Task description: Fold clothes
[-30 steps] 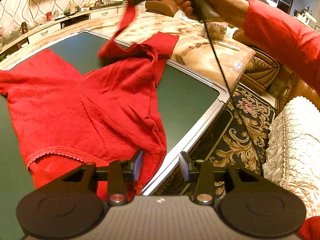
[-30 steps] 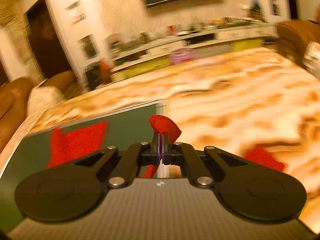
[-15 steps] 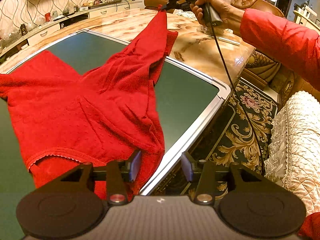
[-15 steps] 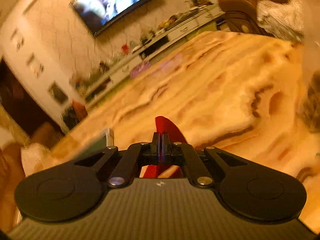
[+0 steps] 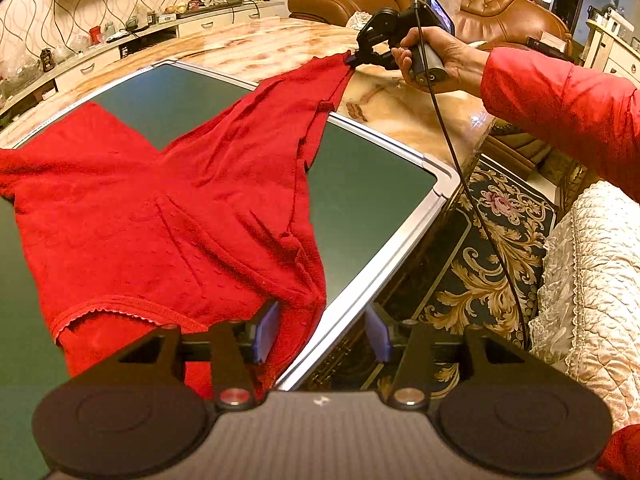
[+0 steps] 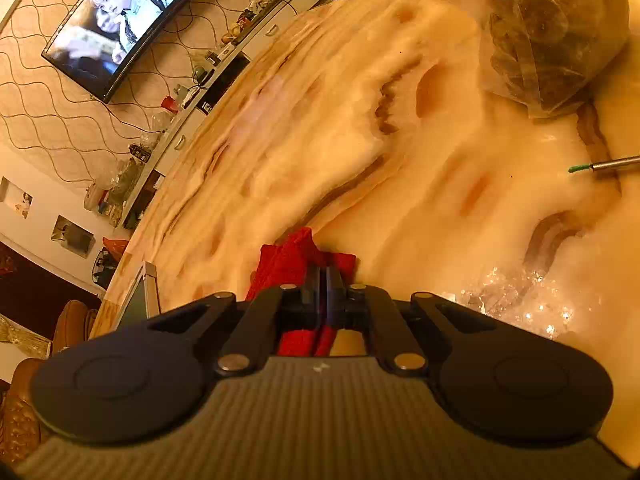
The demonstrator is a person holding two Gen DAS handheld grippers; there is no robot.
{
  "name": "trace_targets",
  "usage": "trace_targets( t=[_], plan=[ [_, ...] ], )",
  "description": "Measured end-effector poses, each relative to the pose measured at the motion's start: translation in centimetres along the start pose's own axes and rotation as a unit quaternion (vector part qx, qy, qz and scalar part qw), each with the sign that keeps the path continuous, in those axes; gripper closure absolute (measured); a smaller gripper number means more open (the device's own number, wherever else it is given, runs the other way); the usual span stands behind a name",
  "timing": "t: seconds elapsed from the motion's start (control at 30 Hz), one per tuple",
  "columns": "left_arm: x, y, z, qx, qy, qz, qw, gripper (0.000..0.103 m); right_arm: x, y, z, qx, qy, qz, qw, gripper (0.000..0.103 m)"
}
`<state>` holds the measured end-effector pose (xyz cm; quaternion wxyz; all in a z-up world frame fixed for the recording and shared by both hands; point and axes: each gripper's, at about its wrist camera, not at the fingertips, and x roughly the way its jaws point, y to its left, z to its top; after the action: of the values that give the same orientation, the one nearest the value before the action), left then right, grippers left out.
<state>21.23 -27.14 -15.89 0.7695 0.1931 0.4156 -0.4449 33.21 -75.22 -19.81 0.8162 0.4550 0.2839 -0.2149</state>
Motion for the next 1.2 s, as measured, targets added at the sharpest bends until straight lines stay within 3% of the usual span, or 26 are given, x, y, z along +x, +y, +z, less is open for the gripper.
trace_targets(
  t=[0.1, 0.2, 0.27, 0.4, 0.53, 0.7, 0.87, 0.97, 1.1, 1.2],
  plan=[
    [0.0, -0.1, -0.1, 0.001, -0.001, 0.000, 1.0000, 0.046, -0.5, 0.1, -0.2, 0.003, -0.012, -0.011, 1.000, 0.092],
    [-0.1, -0.1, -0.1, 0.001, -0.002, -0.001, 1.0000, 0.045, -2.3, 1.7, -0.8, -0.033, -0.070, -0.035, 0.996, 0.091],
    [-0.1, -0.2, -0.2, 0.001, -0.002, -0.002, 1.0000, 0.044, -3.1, 3.4, -0.8, -0.071, -0.092, -0.023, 0.993, 0.090],
    [0.0, -0.4, -0.2, 0.005, -0.002, -0.001, 1.0000, 0.042, -0.1, 6.5, 0.1, -0.112, -0.002, -0.019, 0.994, 0.090],
    [-0.1, -0.1, -0.2, -0.001, -0.003, -0.006, 1.0000, 0.042, 3.6, 8.1, 0.8, -0.108, 0.052, -0.075, 0.990, 0.090],
    [-0.1, 0.1, -0.3, -0.004, -0.008, -0.011, 0.9999, 0.042, 5.4, 10.0, 0.5, -0.120, 0.072, -0.159, 0.977, 0.091],
    [-0.2, 0.3, -0.3, -0.011, -0.011, -0.016, 0.9997, 0.042, 6.8, 11.8, 0.4, -0.141, 0.092, -0.212, 0.963, 0.090],
    [-0.2, 0.3, -0.4, -0.014, -0.014, -0.016, 0.9997, 0.042, 6.7, 11.9, 1.2, -0.146, 0.098, -0.219, 0.960, 0.094],
    [-0.3, 0.5, -0.5, -0.018, -0.017, -0.021, 0.9995, 0.042, 5.9, 11.7, 1.4, -0.136, 0.091, -0.195, 0.967, 0.102],
    [-0.3, 0.6, -0.5, -0.019, -0.018, -0.023, 0.9994, 0.042, 5.7, 11.7, 1.6, -0.122, 0.086, -0.177, 0.973, 0.102]
  ],
)
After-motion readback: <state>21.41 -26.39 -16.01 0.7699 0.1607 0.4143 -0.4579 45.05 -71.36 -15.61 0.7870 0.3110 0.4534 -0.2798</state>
